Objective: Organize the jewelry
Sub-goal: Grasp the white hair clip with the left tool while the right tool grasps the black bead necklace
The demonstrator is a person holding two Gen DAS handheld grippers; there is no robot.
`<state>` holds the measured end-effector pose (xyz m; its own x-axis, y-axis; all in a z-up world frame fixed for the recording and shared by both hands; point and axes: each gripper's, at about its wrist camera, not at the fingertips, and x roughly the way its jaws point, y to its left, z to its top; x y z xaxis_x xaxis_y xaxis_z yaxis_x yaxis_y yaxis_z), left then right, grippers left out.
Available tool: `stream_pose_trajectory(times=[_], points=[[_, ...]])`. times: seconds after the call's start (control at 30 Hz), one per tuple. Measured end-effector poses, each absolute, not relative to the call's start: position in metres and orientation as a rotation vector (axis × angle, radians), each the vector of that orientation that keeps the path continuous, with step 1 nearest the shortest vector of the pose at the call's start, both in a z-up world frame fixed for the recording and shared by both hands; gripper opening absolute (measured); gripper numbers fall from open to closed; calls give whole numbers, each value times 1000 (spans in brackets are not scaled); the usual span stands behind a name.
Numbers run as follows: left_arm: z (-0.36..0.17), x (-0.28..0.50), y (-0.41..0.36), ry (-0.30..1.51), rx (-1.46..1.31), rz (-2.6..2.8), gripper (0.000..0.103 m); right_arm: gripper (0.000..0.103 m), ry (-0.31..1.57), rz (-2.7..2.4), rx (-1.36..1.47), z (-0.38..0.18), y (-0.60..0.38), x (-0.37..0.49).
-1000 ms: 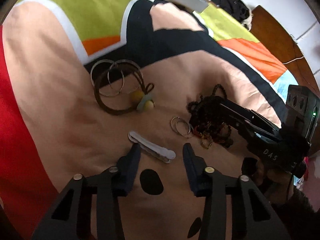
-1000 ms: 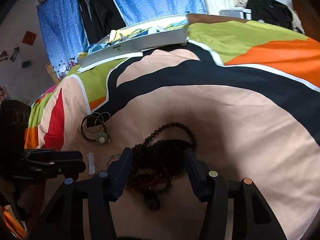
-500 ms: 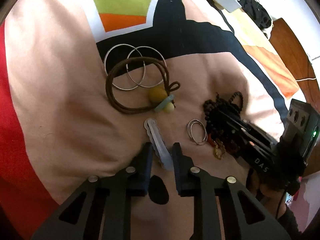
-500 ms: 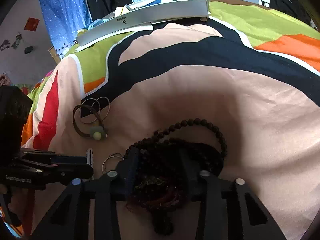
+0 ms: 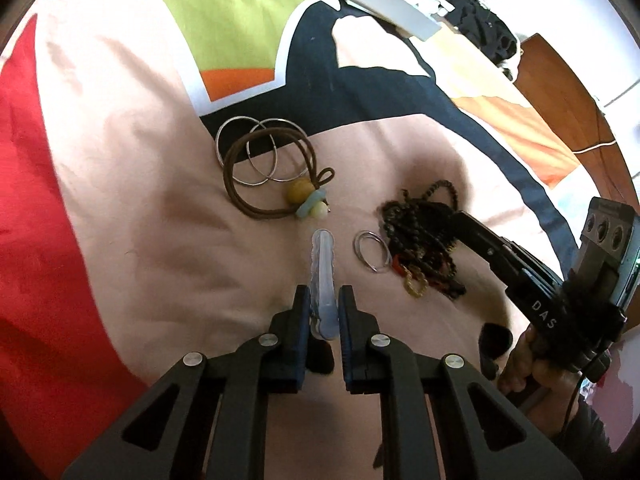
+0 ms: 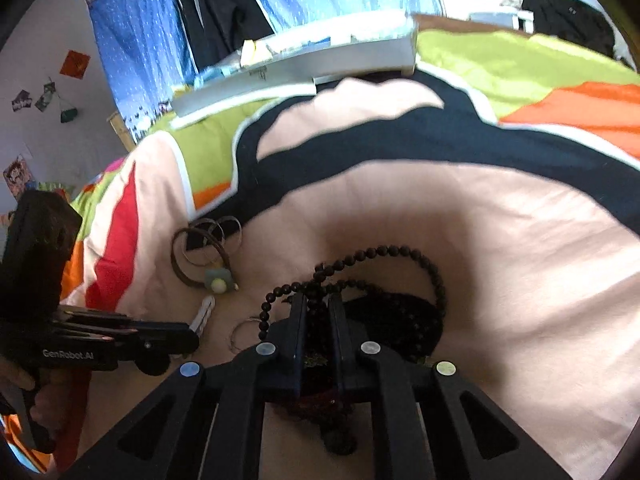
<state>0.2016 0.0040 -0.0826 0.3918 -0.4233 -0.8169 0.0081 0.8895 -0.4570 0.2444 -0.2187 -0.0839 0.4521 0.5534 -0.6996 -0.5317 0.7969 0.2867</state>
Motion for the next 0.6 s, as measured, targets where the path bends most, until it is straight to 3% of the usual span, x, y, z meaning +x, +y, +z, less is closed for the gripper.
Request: stream_pose_trajectory(times=[0.4, 0.53, 0.6], points=[[-85, 206, -10, 1131, -380, -257, 11, 3, 882, 629, -21, -82, -202, 234], [-92, 212, -7, 1144, -386, -250, 11, 24, 916, 618, -12, -92, -204, 242], [-95, 214, -6, 1147, -392, -250, 11, 24, 936, 623, -6, -97, -204, 246]])
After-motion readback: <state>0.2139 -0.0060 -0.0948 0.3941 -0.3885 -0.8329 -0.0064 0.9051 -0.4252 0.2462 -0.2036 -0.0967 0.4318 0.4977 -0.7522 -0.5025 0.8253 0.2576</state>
